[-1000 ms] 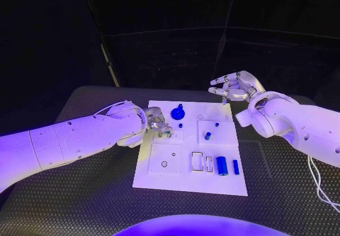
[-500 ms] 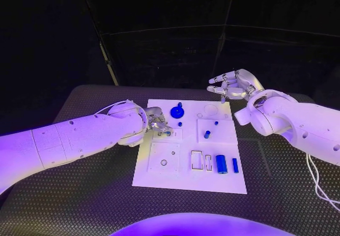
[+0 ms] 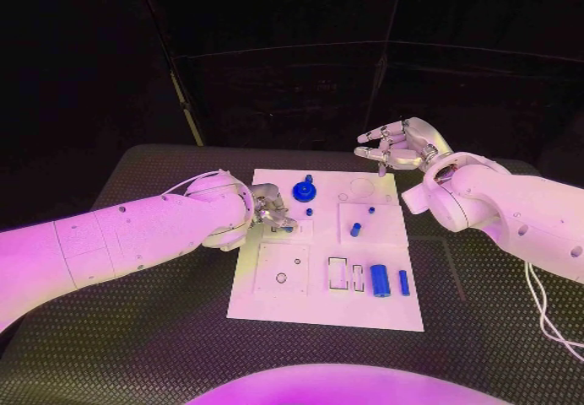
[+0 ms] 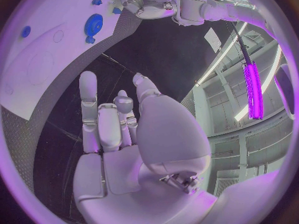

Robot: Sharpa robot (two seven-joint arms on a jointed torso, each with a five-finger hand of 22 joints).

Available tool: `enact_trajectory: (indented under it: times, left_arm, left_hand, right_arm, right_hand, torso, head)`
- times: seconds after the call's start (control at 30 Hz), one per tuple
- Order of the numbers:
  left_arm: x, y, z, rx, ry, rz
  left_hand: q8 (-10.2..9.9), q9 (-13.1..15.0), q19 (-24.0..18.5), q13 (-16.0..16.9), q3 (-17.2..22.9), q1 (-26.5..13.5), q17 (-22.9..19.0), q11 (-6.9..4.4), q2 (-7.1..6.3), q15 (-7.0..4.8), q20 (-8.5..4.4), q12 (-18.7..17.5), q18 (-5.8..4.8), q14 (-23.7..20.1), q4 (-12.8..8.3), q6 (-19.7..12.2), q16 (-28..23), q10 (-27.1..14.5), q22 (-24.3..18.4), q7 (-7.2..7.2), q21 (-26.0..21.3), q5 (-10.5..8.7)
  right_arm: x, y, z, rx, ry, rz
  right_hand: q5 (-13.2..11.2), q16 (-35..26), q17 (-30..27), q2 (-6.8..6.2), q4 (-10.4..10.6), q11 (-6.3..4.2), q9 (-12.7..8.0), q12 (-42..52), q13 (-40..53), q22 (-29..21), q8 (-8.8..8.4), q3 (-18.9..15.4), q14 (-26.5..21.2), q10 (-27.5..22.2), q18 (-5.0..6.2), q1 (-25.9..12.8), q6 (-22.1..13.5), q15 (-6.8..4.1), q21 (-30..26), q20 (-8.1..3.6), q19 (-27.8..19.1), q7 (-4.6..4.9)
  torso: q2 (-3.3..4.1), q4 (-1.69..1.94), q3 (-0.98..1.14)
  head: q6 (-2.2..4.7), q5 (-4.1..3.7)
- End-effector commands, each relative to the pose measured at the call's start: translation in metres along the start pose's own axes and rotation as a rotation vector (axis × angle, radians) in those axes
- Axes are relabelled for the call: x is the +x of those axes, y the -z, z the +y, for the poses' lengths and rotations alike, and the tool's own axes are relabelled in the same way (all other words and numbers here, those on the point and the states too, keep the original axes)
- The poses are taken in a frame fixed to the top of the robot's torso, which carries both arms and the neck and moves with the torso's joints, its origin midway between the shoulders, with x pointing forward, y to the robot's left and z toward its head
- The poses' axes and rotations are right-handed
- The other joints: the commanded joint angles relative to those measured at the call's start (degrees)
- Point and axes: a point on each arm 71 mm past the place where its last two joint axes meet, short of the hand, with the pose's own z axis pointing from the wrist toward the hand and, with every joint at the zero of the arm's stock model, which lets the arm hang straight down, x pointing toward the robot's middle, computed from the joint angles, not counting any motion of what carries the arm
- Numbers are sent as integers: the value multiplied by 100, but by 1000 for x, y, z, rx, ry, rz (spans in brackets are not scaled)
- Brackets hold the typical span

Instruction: Assemble the parts on the task board

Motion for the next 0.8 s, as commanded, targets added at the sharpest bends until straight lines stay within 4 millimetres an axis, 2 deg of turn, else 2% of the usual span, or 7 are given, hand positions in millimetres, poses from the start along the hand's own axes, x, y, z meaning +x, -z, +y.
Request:
enact_trajectory:
  times: [0.03,0.8]
  left_arm:
    - [3,0,0,-4,-24,28]
    - [6,-1,-1,-5,-40,55]
  left_hand:
    - [25,10,24,-7,928,10,1509,7,28,-29,0,27,-36,595,-880,9,18,31,136,-33,12,18]
    - [74,46,40,78,969,-70,1509,-2,-9,-30,-1,101,-42,595,-914,62,18,104,165,-48,26,19]
  right_arm:
    - [1,-1,2,-11,1,10]
    - [2,-2,2,-10,2,13]
  right_hand:
    - [10,-19,0,6,23,7,8,19,-4,-9,22,-4,-20,-22,31,-68,-39,24,-21,-9,38,8]
    - [6,-15,8,6,27,7,8,26,0,-7,24,-5,-17,-19,31,-73,-40,24,-21,-9,40,7]
  torso:
    - [-1,4,1]
    - [3,1,0]
  head:
    - [-2,3]
    - [-44,12]
